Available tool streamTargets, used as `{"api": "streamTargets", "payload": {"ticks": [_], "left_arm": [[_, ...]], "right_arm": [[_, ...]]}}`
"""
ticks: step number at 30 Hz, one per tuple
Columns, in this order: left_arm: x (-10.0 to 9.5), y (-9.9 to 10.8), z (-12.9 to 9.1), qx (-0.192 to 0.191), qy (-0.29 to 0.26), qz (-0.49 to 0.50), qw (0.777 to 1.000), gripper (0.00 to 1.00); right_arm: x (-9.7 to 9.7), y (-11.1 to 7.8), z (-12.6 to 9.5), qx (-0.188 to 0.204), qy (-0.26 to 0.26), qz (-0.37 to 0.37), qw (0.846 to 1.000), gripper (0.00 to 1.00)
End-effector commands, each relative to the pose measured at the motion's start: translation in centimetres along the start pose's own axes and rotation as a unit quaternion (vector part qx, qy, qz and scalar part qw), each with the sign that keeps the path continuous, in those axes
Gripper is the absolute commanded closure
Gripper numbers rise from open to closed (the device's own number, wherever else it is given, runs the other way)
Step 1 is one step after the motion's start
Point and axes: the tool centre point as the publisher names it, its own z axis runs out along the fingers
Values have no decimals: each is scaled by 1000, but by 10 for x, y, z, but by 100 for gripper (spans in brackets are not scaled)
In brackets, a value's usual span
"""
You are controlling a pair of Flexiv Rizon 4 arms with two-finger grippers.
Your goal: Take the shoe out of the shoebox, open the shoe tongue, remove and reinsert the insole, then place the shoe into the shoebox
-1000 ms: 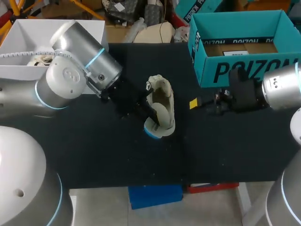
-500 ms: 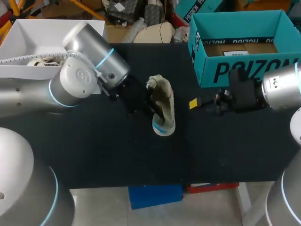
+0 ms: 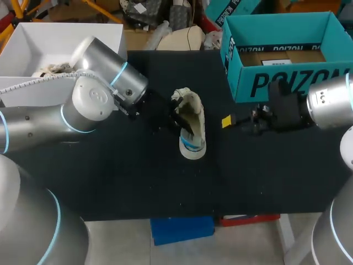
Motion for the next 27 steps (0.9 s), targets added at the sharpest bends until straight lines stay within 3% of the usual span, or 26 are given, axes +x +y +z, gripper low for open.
{"api": "streamTargets", "payload": {"ticks": [1, 2, 3, 5, 6, 8, 10, 14, 19, 27], "left_arm": [[1, 4, 1, -17, -6, 2, 1000, 99], [1, 4, 0, -18, -8, 2, 1000, 88], [0, 4, -1, -19, -8, 3, 1000, 64], [-4, -1, -3, -17, -15, 1, 1000, 55], [-4, -3, -5, -17, -15, 2, 1000, 25], [-6, -7, -8, -15, -12, 2, 1000, 15], [-4, -13, -10, 1, -4, -6, 1000, 15], [-1, -22, -14, 10, -6, -20, 1000, 27], [0, -40, -19, 27, -12, -17, 999, 50], [4, -63, -25, 45, -12, -14, 999, 67]], "right_arm": [[0, 0, 0, 0, -1, 0, 1000, 0], [0, 0, 0, 0, -1, 0, 1000, 0], [0, 0, 0, 0, -1, 0, 1000, 0], [0, 0, 0, 0, -1, 0, 1000, 0], [0, 0, 0, 0, -1, 0, 1000, 0], [0, 0, 0, 0, -1, 0, 1000, 0], [0, 0, 0, 0, -1, 0, 1000, 0], [0, 0, 0, 0, -1, 0, 1000, 0], [0, 0, 0, 0, -1, 0, 1000, 0], [0, 0, 0, 0, -1, 0, 1000, 0]]}}
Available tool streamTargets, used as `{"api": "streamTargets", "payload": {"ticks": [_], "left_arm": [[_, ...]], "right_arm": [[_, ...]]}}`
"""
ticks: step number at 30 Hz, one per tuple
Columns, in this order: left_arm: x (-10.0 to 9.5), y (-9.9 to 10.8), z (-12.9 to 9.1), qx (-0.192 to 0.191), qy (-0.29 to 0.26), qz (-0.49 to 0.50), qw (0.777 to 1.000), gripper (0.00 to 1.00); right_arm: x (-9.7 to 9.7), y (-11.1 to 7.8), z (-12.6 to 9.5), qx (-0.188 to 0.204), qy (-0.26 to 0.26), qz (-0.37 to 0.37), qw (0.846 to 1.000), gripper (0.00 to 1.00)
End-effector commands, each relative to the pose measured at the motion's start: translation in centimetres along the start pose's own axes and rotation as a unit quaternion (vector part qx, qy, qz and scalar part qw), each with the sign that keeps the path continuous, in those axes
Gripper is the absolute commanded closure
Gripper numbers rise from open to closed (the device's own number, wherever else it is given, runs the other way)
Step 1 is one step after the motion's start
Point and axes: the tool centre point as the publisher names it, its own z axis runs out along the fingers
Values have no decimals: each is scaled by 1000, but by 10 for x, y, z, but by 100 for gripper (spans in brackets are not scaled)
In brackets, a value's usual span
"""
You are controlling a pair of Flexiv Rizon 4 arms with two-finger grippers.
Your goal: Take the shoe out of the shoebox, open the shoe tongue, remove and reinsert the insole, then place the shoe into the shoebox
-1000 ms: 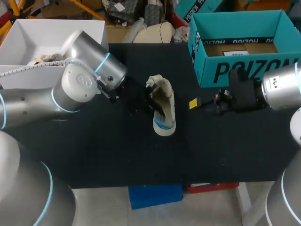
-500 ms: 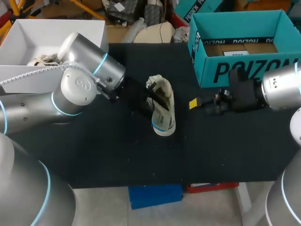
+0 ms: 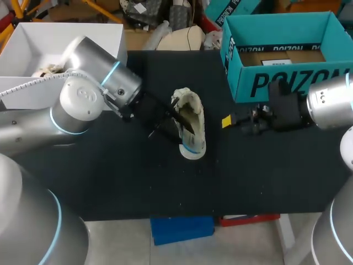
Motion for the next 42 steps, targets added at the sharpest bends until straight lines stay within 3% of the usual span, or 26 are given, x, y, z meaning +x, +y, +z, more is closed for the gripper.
{"api": "streamTargets", "payload": {"ticks": [1, 2, 3, 4, 13, 21, 36, 42], "left_arm": [[4, -12, -6, 0, -3, 1, 1000, 71], [4, -13, -6, 2, -4, 3, 1000, 77], [4, -14, -6, 6, -5, -1, 1000, 98], [4, -14, -6, 8, -3, -4, 1000, 100], [6, -4, 1, 9, 3, -15, 1000, 100], [4, 15, 5, -24, -1, -14, 1000, 100], [4, 59, -5, -124, -6, -29, 992, 100], [2, 63, -5, -129, 13, -23, 991, 100]], "right_arm": [[0, 0, 0, 0, -1, 0, 1000, 0], [0, 0, 0, 0, -1, 0, 1000, 0], [0, 0, 0, 0, -1, 0, 1000, 0], [0, 0, 0, 0, -1, 0, 1000, 0], [0, 0, 0, 0, -1, 0, 1000, 0], [0, 0, 0, 0, -1, 0, 1000, 0], [0, 0, 0, 0, -1, 0, 1000, 0], [0, 0, 0, 0, -1, 0, 1000, 0]]}}
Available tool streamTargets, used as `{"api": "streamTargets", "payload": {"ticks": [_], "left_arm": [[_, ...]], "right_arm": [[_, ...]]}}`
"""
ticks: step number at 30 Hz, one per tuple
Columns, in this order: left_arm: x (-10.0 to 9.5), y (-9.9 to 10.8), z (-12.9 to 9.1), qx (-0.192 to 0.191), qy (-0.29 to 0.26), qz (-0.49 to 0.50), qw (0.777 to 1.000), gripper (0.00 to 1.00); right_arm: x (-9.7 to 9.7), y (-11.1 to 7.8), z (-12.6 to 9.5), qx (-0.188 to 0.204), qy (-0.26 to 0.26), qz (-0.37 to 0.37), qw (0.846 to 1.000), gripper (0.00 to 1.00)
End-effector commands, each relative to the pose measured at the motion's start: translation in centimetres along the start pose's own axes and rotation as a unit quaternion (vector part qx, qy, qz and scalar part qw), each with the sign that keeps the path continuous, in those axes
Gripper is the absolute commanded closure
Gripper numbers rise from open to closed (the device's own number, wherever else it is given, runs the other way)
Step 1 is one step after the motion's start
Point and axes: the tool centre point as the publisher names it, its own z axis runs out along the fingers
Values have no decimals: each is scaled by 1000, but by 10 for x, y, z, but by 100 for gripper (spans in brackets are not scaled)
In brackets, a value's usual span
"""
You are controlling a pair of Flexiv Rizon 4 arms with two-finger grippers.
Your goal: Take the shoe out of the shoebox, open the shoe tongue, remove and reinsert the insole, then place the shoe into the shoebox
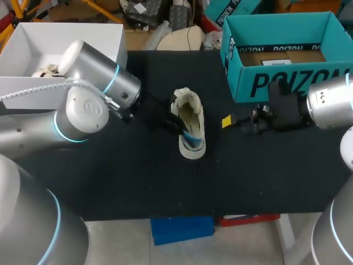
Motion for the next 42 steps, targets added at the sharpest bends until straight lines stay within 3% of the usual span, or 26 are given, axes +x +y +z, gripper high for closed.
{"api": "streamTargets", "payload": {"ticks": [1, 17, 26, 28, 31, 32, 35, 41, 42], "left_arm": [[-4, 0, 1, -3, 22, 7, 1000, 100], [-2, 5, 20, -36, 155, 78, 984, 100], [2, 6, 34, -25, 199, 93, 975, 98], [2, 5, 34, -24, 199, 92, 975, 85], [0, 1, 26, -20, 195, 94, 976, 16], [-1, -1, 20, -11, 197, 99, 975, 0], [-6, -8, 6, 23, 195, 85, 977, 0], [-25, -17, -12, 38, 175, 75, 981, 0], [-29, -18, -13, 39, 165, 68, 983, 6]], "right_arm": [[0, 0, 0, 0, 0, 0, 1000, 0], [0, 0, 0, 0, 0, 0, 1000, 0], [0, 0, 0, 0, 0, 0, 1000, 0], [0, 0, 0, 0, 0, 0, 1000, 0], [0, 0, 0, 0, 0, 0, 1000, 0], [0, 0, 0, 0, 0, 0, 1000, 0], [0, 0, 0, 0, 0, 0, 1000, 0], [0, 0, 0, 0, 0, 0, 1000, 0], [0, 0, 0, 0, 0, 0, 1000, 0]]}}
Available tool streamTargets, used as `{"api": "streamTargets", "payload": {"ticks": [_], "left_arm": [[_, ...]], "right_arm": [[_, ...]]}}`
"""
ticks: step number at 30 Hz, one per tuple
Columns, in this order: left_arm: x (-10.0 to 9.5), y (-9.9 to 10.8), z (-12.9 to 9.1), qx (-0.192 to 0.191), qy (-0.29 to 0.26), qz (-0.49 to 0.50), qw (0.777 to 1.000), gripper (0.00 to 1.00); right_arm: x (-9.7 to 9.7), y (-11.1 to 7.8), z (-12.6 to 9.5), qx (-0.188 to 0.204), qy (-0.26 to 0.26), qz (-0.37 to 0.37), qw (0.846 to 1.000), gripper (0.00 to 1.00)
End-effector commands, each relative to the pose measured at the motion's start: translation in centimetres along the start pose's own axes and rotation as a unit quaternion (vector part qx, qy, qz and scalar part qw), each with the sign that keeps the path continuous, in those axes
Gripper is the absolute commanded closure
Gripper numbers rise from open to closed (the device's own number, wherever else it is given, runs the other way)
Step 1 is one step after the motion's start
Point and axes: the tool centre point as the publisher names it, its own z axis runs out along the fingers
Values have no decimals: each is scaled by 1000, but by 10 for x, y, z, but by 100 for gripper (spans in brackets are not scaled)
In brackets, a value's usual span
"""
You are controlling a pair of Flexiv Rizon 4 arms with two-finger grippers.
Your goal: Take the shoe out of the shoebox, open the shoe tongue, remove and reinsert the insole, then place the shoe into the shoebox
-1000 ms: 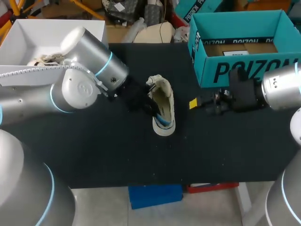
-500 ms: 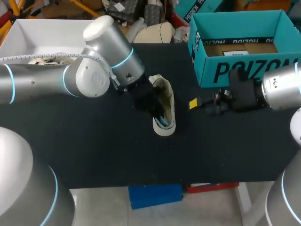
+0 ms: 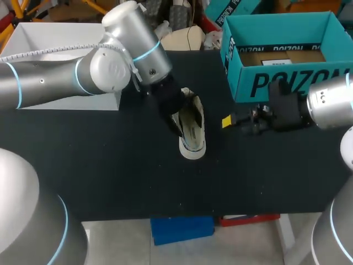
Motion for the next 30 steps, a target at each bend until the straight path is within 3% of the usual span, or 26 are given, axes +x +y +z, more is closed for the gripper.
{"api": "streamTargets", "payload": {"ticks": [1, 2, 4, 9, 14, 22, 30], "left_arm": [[-6, -7, -19, -2, -23, -8, 1000, 24], [-9, -7, -20, -15, -19, 1, 1000, 55], [-14, -9, -21, -31, -8, 8, 999, 100], [-13, -10, -13, -81, 88, 61, 991, 100], [-1, -9, 0, -83, 128, 58, 987, 100], [24, -2, 20, -85, 154, 49, 983, 100], [35, 9, 42, -89, 155, 55, 982, 100]], "right_arm": [[0, 0, 0, 0, 0, 0, 1000, 0], [0, 0, 0, 0, 0, 0, 1000, 0], [0, 0, 0, 0, 0, 0, 1000, 0], [0, 0, 0, 0, 0, 0, 1000, 0], [0, 0, 0, 0, 0, 0, 1000, 0], [0, 0, 0, 0, 0, 0, 1000, 0], [0, 0, 0, 0, 0, 0, 1000, 0]]}}
